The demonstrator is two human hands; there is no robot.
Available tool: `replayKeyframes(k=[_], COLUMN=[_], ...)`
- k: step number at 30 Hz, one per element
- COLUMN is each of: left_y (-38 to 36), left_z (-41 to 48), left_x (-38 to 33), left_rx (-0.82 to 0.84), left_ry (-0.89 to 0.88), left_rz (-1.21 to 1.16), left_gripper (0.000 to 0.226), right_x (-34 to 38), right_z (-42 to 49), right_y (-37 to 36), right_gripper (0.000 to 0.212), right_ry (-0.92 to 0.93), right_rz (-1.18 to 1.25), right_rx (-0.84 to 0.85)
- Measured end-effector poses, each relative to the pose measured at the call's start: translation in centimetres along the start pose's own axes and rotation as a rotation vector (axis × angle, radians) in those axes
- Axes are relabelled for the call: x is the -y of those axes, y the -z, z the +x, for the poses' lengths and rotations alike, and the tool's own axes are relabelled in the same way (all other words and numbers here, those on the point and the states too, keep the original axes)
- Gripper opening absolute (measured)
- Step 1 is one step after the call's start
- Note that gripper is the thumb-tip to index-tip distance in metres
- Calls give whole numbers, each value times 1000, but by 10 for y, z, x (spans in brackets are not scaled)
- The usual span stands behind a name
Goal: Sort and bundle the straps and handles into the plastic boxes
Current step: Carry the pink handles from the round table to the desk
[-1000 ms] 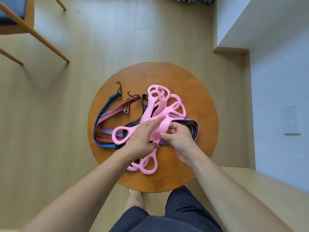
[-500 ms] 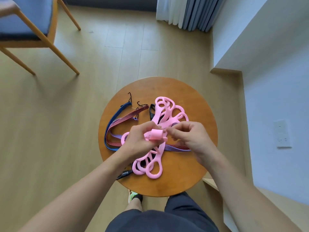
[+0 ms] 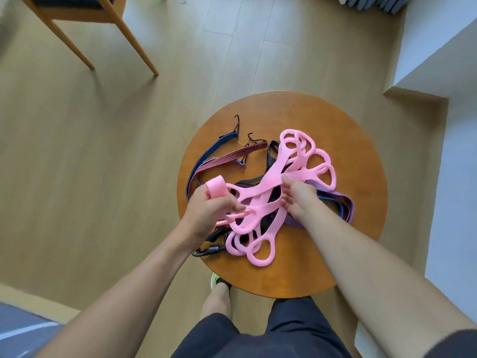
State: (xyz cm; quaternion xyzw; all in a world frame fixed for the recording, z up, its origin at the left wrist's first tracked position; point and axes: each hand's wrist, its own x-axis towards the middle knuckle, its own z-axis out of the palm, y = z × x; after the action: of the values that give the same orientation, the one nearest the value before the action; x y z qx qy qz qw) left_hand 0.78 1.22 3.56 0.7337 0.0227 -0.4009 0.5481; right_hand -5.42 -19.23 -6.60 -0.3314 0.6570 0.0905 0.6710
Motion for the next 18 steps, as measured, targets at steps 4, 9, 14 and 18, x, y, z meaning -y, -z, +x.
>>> replayKeyframes(k=[4, 9, 14, 18], left_y=[4, 7, 13, 15], left_z=[6, -2, -9, -15], left_x=[12, 9, 2, 2], left_rx=[-92, -145, -217, -255], left_ry=[111, 43, 37, 70], left_rz=[-64, 14, 39, 6], left_gripper=[27, 5, 15, 28], right_x=[4, 11, 6, 3], right_z=[-2, -21, -16, -7], right_y=[-9, -11, -23, -31], right_gripper=[29, 28, 36, 37], right_ry=[107, 53, -2, -16], right_rz=[67, 139, 114, 111], right_rx=[-24, 56, -99, -131])
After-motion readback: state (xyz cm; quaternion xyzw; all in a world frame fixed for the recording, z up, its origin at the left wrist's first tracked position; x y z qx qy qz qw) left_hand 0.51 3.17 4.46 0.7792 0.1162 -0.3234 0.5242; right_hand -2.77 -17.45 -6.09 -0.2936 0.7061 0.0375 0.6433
